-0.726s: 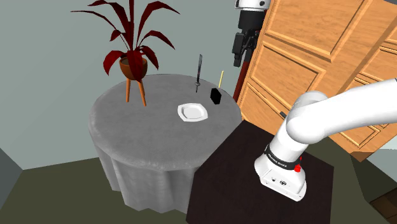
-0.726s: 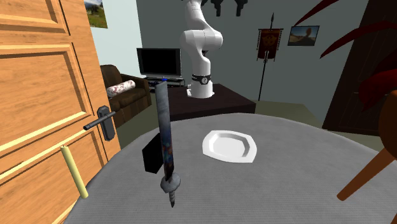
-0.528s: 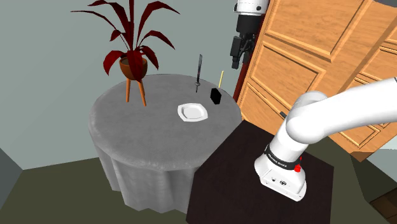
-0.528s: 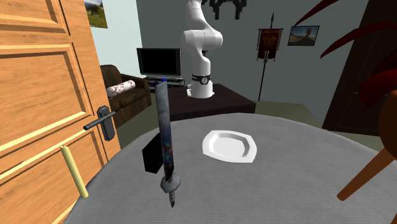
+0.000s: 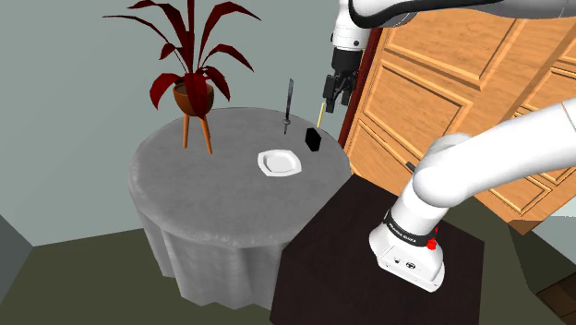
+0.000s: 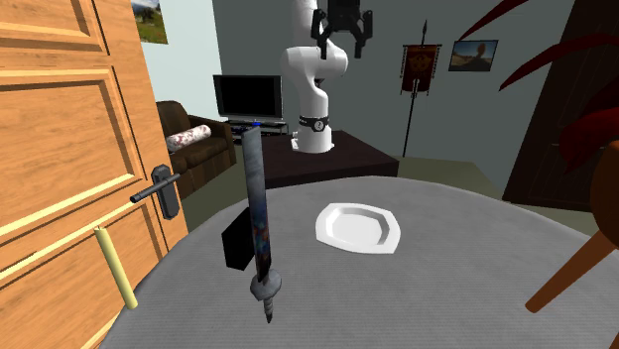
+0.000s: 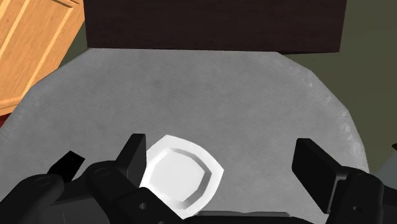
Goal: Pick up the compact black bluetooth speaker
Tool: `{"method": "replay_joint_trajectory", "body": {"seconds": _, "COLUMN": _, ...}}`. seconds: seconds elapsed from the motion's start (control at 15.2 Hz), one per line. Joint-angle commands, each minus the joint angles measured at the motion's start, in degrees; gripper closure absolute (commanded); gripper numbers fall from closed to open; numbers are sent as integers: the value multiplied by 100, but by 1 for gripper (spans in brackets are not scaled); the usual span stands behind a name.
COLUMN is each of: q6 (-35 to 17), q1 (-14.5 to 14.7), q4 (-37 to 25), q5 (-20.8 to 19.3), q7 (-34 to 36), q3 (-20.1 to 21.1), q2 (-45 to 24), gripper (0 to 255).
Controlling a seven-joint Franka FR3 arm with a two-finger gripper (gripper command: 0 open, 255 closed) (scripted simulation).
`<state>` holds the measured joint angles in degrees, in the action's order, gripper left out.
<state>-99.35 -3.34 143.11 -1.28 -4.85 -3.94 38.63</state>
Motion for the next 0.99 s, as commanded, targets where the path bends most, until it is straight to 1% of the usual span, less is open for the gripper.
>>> {"method": "replay_joint_trajectory", "body": {"seconds": 0.0, "q6": -408, "q1": -88, "q4": 102, "q5": -105, "q7": -112, "q3": -140, "q2": -272, "gripper": 0}}
{"method": "replay_joint_trajectory", "body": {"seconds": 0.26, "q6": -1156, "q1": -231, "q4": 169, "q5": -254, "q7": -295, "q3": -395, "q2": -901, "gripper": 0}}
{"method": "replay_joint_trajectory", "body": {"seconds": 0.53, "q6": -1879, "q1": -352, "q4": 109, "q5": -338, "q7": -488, "q3": -649, "q2": -1629, "gripper": 0}}
{"method": "replay_joint_trajectory", "body": {"seconds": 0.92, "q6": -2857, "q1": -491, "q4": -214, "q5": -278, "q7": -836, "q3": -1007, "q2": -2852, "gripper": 0}}
